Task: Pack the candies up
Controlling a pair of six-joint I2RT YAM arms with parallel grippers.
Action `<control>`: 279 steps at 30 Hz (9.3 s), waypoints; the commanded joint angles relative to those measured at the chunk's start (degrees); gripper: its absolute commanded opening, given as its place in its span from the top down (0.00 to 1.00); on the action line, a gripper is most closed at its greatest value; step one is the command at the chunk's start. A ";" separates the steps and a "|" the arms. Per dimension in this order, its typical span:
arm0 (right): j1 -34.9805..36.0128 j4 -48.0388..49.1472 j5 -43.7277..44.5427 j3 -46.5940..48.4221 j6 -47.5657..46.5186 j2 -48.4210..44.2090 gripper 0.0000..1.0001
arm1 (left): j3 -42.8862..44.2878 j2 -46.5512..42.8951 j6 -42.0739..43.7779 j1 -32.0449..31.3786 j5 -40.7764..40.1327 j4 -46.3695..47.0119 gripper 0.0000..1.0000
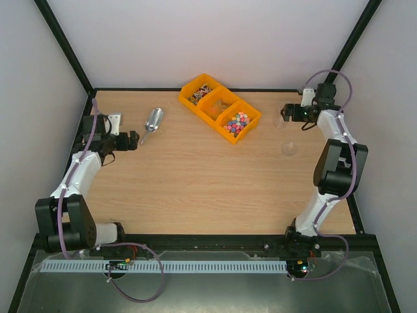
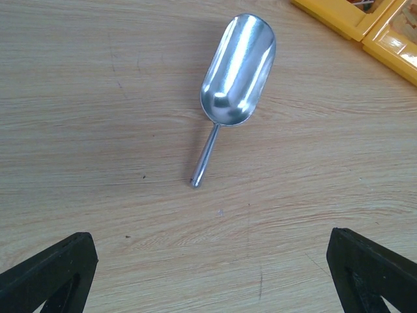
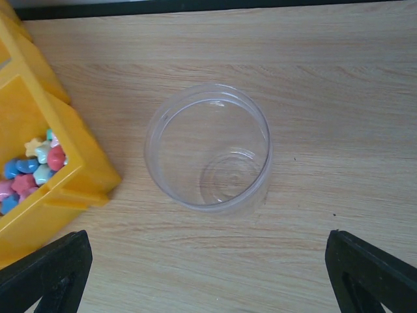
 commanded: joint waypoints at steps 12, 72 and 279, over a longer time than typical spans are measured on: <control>6.46 1.01 16.25 4.30 -3.28 8.12 0.01 | 1.85 -0.15 -1.45 0.33 -0.07 -0.07 0.00; 23.80 -15.04 -15.92 -10.67 -12.00 -27.88 0.36 | 2.36 -3.39 9.49 1.63 8.74 -8.62 0.01; 37.64 2.01 -49.67 -17.23 34.44 -16.27 0.60 | -0.17 -23.65 35.75 -35.60 10.60 -5.52 0.98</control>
